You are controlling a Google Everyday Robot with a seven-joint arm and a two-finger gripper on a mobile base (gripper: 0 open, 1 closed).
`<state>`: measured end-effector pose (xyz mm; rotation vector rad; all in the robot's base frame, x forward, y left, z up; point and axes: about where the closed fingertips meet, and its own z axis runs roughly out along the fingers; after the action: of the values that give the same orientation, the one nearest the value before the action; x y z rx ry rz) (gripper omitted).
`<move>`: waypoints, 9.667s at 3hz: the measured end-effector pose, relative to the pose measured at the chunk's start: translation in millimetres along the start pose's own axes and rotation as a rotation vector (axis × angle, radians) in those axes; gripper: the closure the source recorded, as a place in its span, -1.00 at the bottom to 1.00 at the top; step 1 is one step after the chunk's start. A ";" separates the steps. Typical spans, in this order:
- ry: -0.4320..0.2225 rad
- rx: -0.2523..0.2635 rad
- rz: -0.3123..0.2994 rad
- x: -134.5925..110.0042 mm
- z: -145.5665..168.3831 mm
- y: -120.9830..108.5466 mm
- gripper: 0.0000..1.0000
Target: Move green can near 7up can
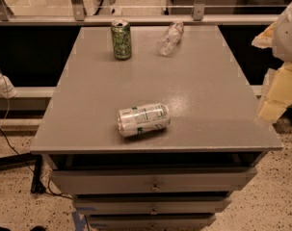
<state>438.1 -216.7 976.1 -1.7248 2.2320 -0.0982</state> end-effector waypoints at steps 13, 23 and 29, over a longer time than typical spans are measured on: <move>-0.876 0.048 0.138 -326.6 175.3 -185.0 -1.00; -1.035 0.061 0.284 -216.4 114.4 -123.5 1.00; -0.899 0.017 0.309 -91.9 121.4 -74.0 1.00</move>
Offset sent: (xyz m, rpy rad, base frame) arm 0.1878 0.1022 -0.0298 0.4237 -0.3116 0.0529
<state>562.6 -132.2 898.4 -1.0537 1.7370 0.6026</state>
